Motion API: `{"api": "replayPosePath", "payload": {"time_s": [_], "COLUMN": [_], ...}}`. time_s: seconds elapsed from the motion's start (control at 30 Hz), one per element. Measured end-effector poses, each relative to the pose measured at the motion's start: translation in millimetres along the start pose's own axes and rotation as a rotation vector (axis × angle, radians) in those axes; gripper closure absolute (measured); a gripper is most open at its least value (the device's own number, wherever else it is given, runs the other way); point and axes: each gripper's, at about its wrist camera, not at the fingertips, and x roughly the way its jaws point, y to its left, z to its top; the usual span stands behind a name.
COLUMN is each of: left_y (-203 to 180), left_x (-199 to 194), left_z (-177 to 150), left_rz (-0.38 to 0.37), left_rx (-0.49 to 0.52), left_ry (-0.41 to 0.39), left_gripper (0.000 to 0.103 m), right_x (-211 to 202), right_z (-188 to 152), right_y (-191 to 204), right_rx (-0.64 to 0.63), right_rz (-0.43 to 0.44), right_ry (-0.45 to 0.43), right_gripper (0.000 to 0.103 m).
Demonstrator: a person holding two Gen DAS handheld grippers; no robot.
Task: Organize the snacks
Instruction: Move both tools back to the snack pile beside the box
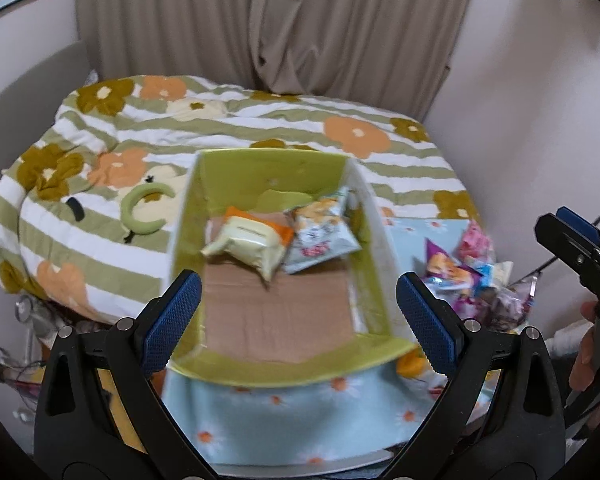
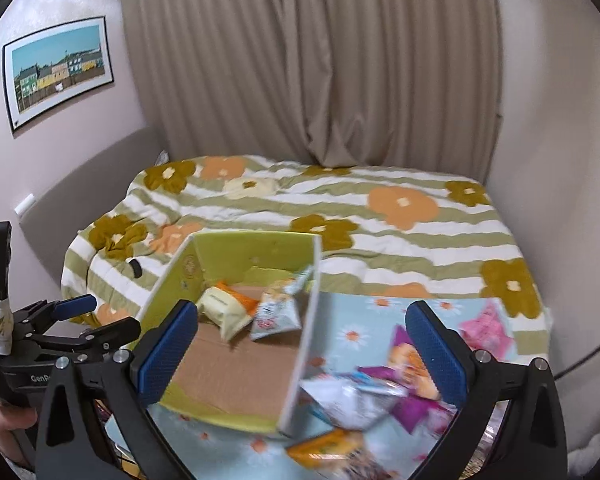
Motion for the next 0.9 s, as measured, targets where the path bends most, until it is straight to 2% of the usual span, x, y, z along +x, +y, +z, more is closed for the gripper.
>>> {"api": "replayPosePath", "payload": {"time_s": [0.23,0.5,0.67,0.9], "left_y": [-67.0,-130.5,-148.3,-160.2], "left_x": [-3.3,4.6,21.9,70.0], "left_z": [-30.8,-80.4,-106.3,-128.1], "left_rz": [-0.035,-0.016,-0.004,0.016], "left_rx": [-0.027,-0.084,-0.146,-0.191], "left_ry": [0.015,0.063,0.099,0.172], "left_gripper": [0.006,0.006,0.006,0.006], "right_x": [-52.8,-87.3,-80.5,-43.8], "right_z": [-32.0,-81.7,-108.9,-136.0], "right_y": [-61.4,-142.8,-180.8,-214.4], "right_rx": [0.019,0.069,0.091,0.088], "right_rz": [-0.055,-0.064,-0.04,-0.004], "right_ry": [-0.007,0.03,0.088,0.153], "right_gripper": [0.0,0.0,0.0,0.0]}}
